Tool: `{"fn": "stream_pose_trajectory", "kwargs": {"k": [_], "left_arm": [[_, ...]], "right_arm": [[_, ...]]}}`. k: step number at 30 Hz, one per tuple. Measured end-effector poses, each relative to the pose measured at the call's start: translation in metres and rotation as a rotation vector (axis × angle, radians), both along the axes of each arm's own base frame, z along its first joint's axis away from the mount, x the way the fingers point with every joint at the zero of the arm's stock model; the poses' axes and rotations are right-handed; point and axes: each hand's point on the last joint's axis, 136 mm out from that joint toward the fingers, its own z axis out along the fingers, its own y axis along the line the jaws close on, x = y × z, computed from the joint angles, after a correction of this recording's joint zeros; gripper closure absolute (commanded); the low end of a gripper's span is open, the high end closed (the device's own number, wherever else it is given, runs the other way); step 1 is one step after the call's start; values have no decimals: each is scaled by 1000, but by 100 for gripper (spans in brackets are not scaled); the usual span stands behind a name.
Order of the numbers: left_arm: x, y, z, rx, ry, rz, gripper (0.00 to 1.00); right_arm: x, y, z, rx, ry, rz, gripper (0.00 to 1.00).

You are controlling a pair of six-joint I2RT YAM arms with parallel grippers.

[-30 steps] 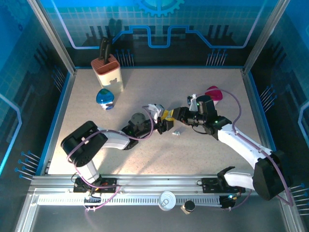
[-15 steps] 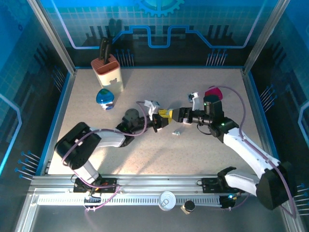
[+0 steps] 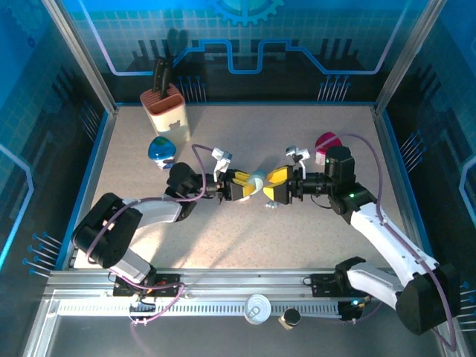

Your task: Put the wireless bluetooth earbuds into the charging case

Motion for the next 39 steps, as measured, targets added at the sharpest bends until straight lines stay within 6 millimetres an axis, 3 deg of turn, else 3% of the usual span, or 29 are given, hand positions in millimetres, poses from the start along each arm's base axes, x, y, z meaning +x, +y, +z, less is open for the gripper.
{"fn": "stream_pose_trajectory", "kwargs": {"k": [7, 12, 23, 28, 30, 33, 39], "left_arm": [[-6, -2, 3, 2, 18, -61, 100], [-11, -2, 4, 5, 22, -95, 100], [-7, 0, 1, 12, 33, -90, 100], [-4, 0, -1, 11, 31, -77, 62], [-2, 0, 0, 2, -1, -57, 43], [2, 1, 2, -21, -68, 9, 23], [24, 16, -4, -33, -233, 278, 7]], "right_arm": [[1, 14, -16, -19, 67, 50, 44], [6, 20, -14, -13, 70, 61, 49], [8, 23, -11, -6, 59, 63, 79], [11, 22, -12, -13, 59, 40, 95], [15, 22, -11, -14, 68, 10, 95], [28, 20, -12, -8, 107, -73, 97], [50, 15, -8, 61, 270, -221, 95]]}}
